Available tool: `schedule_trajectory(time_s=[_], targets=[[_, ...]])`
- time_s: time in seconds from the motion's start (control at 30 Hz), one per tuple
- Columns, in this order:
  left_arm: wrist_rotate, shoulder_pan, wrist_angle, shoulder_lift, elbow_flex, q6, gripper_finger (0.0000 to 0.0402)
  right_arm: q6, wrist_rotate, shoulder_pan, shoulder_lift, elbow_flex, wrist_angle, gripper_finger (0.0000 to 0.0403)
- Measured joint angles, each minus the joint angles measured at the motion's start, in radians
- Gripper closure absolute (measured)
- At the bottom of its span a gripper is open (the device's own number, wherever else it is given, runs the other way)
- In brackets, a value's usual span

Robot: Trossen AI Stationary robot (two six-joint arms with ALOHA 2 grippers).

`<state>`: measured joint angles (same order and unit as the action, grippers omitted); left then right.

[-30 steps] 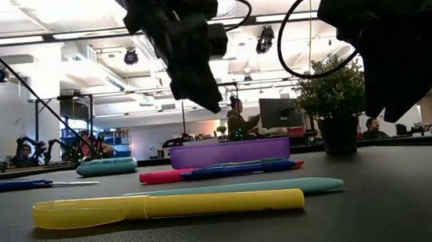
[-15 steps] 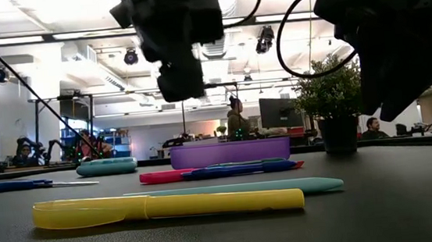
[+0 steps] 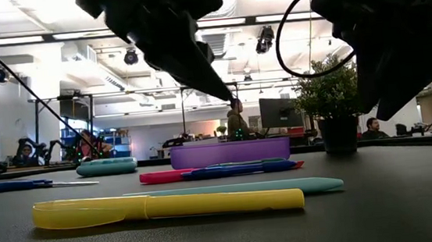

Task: Pack school essentials
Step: Put the blue pen into the purple supply box

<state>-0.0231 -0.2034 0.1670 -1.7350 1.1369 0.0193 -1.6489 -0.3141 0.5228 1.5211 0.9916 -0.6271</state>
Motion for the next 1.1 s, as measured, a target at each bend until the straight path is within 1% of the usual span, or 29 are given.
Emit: schedule_trajectory(time_s=[0.13,0.2,0.27,0.43,0.57,0.63,0.8,0.9,1.0,1.1], targets=[[-0.053,0.002,-0.156,-0.023,-0.062,0.016,0.0242,0.0,0.0,0.001,0.0,-0.001,-0.005,0.0282],[-0.076,0.008,-0.2,-0.045,-0.08,0.027,0.0242,0.0,0.001,0.003,0.0,-0.003,-0.033,0.0282],[-0.092,0.012,-0.239,-0.075,-0.086,0.026,0.0242,0.0,0.003,0.002,0.0,-0.003,-0.023,0.0282],[-0.104,0.014,-0.292,-0.161,-0.088,0.028,0.0242,0.0,0.003,0.002,0.0,0.0,-0.014,0.0282],[-0.195,0.015,-0.324,-0.21,-0.088,0.029,0.0242,0.0,0.003,0.002,0.0,0.001,-0.009,0.0282],[-0.217,0.018,-0.326,-0.223,-0.085,0.038,0.0242,0.0,0.003,0.002,0.0,0.001,-0.007,0.0282],[-0.218,0.027,-0.327,-0.237,-0.085,0.137,0.0242,0.0,0.002,0.002,0.0,0.001,0.012,0.0282],[-0.21,0.027,-0.327,-0.241,-0.085,0.159,0.0243,0.0,-0.001,0.002,0.0,0.002,0.018,0.0282],[-0.193,0.021,-0.324,-0.241,-0.085,0.159,0.0256,0.02,-0.001,0.0,0.0,0.002,0.019,0.0282],[-0.187,0.019,-0.325,-0.241,-0.087,0.159,0.028,0.049,-0.001,0.0,0.0,0.002,0.019,0.0282]])
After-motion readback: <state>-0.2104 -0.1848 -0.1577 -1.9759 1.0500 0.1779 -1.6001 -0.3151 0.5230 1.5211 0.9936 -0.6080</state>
